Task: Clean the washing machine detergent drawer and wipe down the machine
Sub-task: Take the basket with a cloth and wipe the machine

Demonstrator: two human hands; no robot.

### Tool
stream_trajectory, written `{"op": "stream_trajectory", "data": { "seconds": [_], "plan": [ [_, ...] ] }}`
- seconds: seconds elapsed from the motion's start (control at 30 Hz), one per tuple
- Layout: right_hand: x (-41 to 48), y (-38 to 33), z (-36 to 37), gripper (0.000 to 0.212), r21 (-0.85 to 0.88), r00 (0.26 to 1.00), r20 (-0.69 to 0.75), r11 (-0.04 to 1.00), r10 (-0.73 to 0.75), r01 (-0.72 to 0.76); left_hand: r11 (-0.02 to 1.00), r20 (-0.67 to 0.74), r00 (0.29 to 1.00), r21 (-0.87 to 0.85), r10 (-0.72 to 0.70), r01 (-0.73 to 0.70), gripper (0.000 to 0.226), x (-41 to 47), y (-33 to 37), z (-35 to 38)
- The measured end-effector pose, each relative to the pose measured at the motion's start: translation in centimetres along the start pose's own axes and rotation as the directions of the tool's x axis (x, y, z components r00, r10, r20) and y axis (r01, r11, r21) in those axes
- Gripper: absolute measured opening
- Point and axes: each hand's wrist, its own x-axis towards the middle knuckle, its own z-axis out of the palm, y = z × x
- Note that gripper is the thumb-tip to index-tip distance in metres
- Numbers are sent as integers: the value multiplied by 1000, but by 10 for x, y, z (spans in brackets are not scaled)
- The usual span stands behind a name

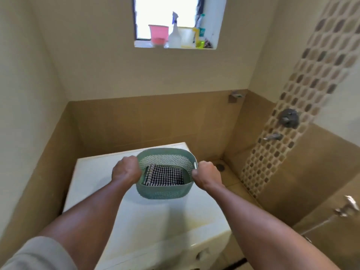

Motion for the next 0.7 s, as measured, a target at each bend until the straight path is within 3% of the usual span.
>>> {"op": "stream_trajectory", "data": {
  "seconds": [0.17, 0.33, 0.43, 0.6, 0.7],
  "plan": [
    [-31, 102, -99, 16, -14, 986, -119, 993, 118, -121, 978, 0, 979, -44, 206, -206, 17, -35, 125, -18],
    [-89, 215, -202, 9, -28, 939, -229, 962, 257, -270, 896, -11, 902, -114, 431, -429, 13, -94, 265, -25],
    [-133, 280, -260, 18, -39, 879, -296, 915, 374, -402, 813, -17, 829, -185, 559, -552, 3, -141, 350, -31],
    [-194, 362, -343, 11, -52, 766, -406, 824, 498, -564, 660, -40, 698, -291, 715, -693, 6, -208, 472, -47],
    [-216, 395, -386, 23, -21, 699, -471, 785, 538, -619, 577, -58, 624, -320, 780, -751, 12, -234, 532, -63]
  ]
}}
